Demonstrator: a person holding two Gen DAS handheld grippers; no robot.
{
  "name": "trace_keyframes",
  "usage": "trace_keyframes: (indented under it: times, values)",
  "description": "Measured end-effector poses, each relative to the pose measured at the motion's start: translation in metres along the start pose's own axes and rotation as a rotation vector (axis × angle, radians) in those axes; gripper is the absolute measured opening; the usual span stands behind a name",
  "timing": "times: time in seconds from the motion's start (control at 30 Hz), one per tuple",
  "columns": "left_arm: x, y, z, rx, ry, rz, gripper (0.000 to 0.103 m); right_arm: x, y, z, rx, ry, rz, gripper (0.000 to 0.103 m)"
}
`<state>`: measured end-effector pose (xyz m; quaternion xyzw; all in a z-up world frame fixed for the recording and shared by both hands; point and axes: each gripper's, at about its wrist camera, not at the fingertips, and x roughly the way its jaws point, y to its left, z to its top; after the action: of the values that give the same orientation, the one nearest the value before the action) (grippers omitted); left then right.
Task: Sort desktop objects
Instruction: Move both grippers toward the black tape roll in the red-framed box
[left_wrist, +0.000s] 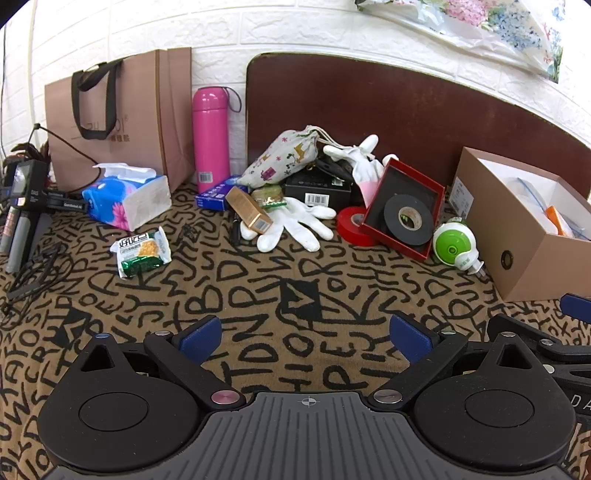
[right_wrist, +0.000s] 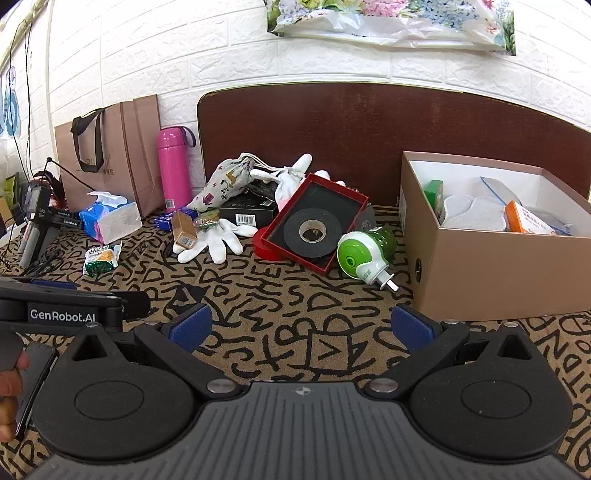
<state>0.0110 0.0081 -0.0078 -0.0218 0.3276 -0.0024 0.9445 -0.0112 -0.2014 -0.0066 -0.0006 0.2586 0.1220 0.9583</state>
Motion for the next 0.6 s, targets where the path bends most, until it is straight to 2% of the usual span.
trace_keyframes:
  times: [0.6]
  values:
    - [0.03,0.002,0.009,0.011,0.033,-0.012,0.103,0.028,0.001,-0.001,-0.011,0.052,0.007,0.103]
